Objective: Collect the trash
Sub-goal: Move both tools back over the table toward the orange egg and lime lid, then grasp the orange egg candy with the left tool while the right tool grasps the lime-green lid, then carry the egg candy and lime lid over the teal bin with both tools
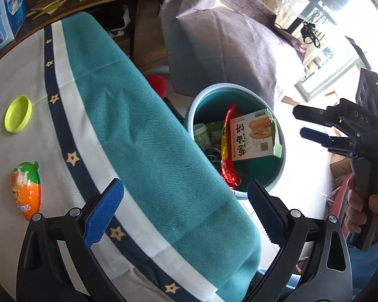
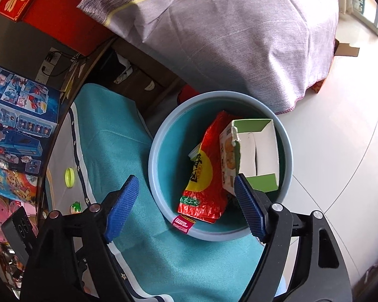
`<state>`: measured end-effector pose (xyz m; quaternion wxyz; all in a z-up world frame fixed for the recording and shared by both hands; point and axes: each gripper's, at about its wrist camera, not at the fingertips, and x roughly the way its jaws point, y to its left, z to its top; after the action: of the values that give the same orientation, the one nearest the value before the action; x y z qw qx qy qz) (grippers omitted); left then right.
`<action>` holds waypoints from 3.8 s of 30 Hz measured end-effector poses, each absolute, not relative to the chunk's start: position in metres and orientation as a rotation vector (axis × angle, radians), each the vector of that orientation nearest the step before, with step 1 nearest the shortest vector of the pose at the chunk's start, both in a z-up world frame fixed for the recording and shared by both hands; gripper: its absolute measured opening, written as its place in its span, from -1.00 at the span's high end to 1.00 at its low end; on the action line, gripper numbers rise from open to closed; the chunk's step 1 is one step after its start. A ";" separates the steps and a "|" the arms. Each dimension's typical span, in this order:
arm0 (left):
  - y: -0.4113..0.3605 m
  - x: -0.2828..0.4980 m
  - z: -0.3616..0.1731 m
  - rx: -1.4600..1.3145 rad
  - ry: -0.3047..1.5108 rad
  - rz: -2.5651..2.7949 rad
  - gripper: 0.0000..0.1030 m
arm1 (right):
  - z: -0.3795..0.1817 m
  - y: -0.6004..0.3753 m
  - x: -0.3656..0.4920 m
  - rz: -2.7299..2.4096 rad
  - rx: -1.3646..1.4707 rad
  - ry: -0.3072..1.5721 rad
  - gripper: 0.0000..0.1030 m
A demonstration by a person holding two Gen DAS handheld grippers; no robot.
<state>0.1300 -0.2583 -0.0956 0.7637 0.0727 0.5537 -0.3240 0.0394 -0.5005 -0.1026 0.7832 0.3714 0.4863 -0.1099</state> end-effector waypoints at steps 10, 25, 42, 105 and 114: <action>-0.179 0.145 -0.089 0.051 1.185 -0.605 -0.91 | -0.097 -0.431 0.072 -0.156 0.724 1.123 -0.51; -0.086 0.154 -0.099 0.013 1.138 -0.486 -0.91 | -0.101 -0.339 0.110 -0.070 0.604 1.237 -0.64; -0.100 0.179 -0.121 0.156 1.105 -0.492 -0.42 | -0.116 -0.311 0.147 -0.047 0.541 1.298 -0.64; -0.078 0.166 -0.049 0.030 1.004 -0.455 0.11 | -0.050 -0.307 0.146 0.098 0.478 1.029 -0.02; -0.156 0.144 -0.036 0.162 0.998 -0.552 0.11 | -0.047 -0.393 0.101 -0.005 0.588 0.956 -0.02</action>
<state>0.1440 -0.1562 -0.0364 0.8388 0.0766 0.4718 -0.2608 0.1009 -0.3929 -0.0473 0.8467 0.2789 0.4532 -0.0024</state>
